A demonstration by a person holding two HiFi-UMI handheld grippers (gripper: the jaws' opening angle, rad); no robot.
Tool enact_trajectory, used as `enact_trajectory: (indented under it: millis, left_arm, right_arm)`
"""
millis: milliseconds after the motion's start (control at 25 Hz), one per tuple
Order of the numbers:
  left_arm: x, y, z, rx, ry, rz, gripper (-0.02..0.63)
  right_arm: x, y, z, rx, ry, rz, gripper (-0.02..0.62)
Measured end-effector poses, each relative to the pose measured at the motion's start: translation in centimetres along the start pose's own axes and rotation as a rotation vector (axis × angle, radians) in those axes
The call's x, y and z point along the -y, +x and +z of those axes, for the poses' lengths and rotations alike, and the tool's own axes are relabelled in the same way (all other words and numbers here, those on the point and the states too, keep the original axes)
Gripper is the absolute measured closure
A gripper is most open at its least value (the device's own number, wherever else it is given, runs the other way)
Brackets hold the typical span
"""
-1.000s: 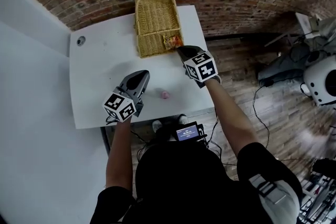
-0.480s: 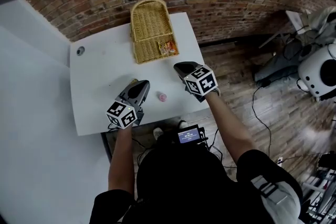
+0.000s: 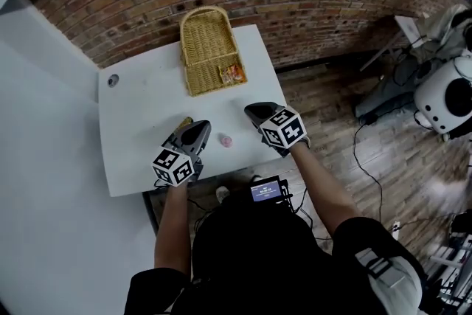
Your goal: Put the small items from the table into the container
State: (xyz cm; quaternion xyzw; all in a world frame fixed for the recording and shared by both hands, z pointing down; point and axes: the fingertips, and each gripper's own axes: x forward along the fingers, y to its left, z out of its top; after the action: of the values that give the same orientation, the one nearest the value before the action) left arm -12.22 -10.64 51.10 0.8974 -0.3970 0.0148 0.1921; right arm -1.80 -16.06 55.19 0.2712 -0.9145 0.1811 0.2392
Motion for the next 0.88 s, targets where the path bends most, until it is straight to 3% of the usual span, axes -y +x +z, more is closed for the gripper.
enact_trajectory:
  millis: [200, 440, 880]
  left_arm:
    - [0.6, 0.2, -0.7, -0.037, 0.031, -0.014, 0.598]
    - [0.9, 0.1, -0.2, 0.007, -0.003, -0.034, 0.598]
    - [0.4, -0.6, 0.0, 0.031, 0.003, 0.017, 0.597]
  right_arm:
    - [-0.3, -0.2, -0.7, -0.007, 0.002, 0.002, 0.584]
    - [-0.7, -0.1, -0.8, -0.007, 0.0, 0.016, 0.584]
    - [-1.9, 0.0, -0.9, 0.008, 0.008, 0.067, 0.584]
